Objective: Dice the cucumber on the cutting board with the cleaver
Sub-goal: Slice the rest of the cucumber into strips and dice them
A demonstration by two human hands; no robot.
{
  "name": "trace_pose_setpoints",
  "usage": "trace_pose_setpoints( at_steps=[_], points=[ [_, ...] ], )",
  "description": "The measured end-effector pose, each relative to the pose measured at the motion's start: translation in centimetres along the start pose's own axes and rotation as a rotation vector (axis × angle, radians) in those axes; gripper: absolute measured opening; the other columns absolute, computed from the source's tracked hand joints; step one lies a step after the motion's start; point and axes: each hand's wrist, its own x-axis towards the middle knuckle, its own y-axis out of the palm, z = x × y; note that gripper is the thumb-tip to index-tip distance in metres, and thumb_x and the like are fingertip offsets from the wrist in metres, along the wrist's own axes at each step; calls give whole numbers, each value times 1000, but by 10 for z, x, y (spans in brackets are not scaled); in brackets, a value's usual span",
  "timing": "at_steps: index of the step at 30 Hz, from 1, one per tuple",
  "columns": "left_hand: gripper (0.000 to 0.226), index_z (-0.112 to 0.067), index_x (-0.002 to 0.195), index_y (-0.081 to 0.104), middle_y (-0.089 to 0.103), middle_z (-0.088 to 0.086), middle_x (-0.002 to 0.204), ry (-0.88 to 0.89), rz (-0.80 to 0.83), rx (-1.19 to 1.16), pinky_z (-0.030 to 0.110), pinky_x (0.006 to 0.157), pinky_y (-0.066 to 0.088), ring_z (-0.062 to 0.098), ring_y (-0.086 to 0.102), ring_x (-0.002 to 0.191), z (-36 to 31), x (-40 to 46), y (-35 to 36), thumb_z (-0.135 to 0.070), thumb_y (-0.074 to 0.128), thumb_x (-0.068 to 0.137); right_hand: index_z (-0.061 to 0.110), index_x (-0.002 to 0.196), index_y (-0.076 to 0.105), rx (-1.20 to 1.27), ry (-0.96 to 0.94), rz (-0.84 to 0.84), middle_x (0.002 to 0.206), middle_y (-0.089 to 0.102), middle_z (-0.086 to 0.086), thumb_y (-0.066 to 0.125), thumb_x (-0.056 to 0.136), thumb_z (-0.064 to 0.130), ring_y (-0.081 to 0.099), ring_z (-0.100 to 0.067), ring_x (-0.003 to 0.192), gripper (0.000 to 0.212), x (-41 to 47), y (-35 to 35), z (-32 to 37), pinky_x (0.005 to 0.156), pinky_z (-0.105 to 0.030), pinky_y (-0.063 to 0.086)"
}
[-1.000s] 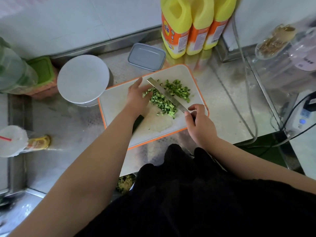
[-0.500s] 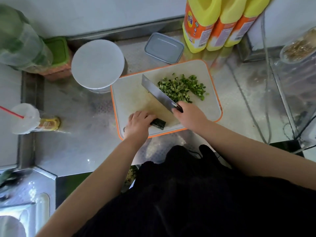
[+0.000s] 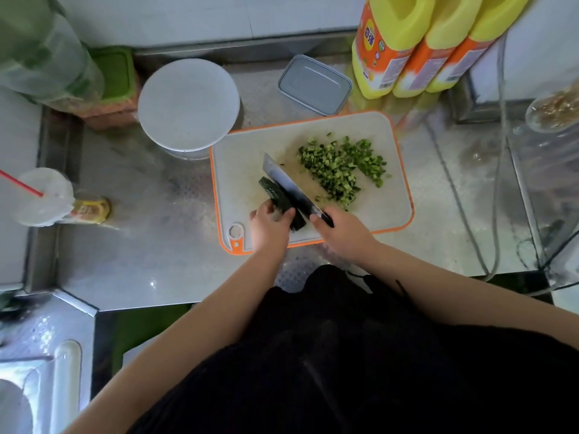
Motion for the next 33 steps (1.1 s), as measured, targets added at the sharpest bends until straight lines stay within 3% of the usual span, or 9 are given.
trace_pose_setpoints(
  at_steps=[2, 6, 10, 13, 17, 21, 25, 28, 33],
  points=[
    [45, -23, 129, 55, 62, 0, 110, 19, 0, 21, 38, 86, 54, 17, 64, 92, -6, 1, 0, -32, 66, 86, 19, 75, 47, 26, 23, -7, 69, 55, -2, 41, 99, 40, 55, -20, 67, 32, 0, 0, 1, 63, -35, 40],
    [59, -24, 146, 38, 61, -1, 111, -36, -8, -134, 35, 87, 55, 16, 63, 98, -3, 0, -3, -13, 61, 93, 8, 93, 56, 39, 75, 0, 84, 60, -8, 44, 98, 35, 57, -24, 78, 30, -1, 3, -1, 71, -36, 43],
    [59, -20, 147, 37, 60, 0, 110, -98, 54, -312, 31, 78, 59, 23, 64, 103, -2, -3, -2, 0, 56, 94, 19, 69, 40, -37, 42, 49, 66, 46, 0, 46, 97, 25, 48, -23, 68, 29, -1, 3, 1, 59, -34, 33],
    [60, -19, 148, 35, 59, -2, 108, -94, 70, -336, 24, 70, 58, 20, 65, 100, -4, -4, 0, 0, 55, 95, 14, 72, 39, -103, 27, 35, 65, 43, -1, 45, 96, 20, 47, -24, 67, 26, 1, 1, 4, 57, -33, 29],
    [62, -20, 149, 34, 57, -7, 101, -83, 58, -344, 27, 73, 59, 11, 64, 90, -5, -6, 0, -8, 60, 95, 8, 96, 50, -142, 0, 44, 76, 59, -8, 42, 95, 18, 57, -27, 73, 12, 2, 4, 6, 62, -38, 42],
    [64, -24, 148, 36, 58, 0, 113, -66, 0, -263, 41, 83, 58, 20, 64, 100, -3, -1, 4, -16, 65, 91, 15, 88, 42, -189, 16, 39, 68, 51, -1, 40, 96, 18, 52, -23, 68, 9, 3, 6, 8, 56, -32, 34],
    [66, -24, 148, 35, 56, 0, 120, -78, -26, -214, 43, 86, 57, 20, 61, 107, -2, 0, 5, -20, 66, 90, 15, 83, 40, -232, 42, 21, 67, 46, 2, 40, 98, 21, 49, -22, 68, 16, 3, 10, 10, 59, -32, 34],
    [66, -21, 150, 31, 51, 0, 129, -100, 10, -242, 41, 83, 58, 20, 58, 112, -1, 2, 3, -15, 64, 93, 19, 69, 34, -212, 84, 39, 65, 44, 2, 40, 97, 17, 50, -24, 68, 29, 3, 11, 13, 58, -33, 34],
    [64, -20, 150, 31, 51, 1, 128, -92, 21, -258, 32, 75, 60, 20, 58, 111, -1, 3, 1, -11, 61, 94, 13, 81, 45, -127, 90, 4, 67, 51, 0, 38, 96, 18, 55, -24, 67, 17, -4, 11, 14, 56, -34, 37]
  ],
)
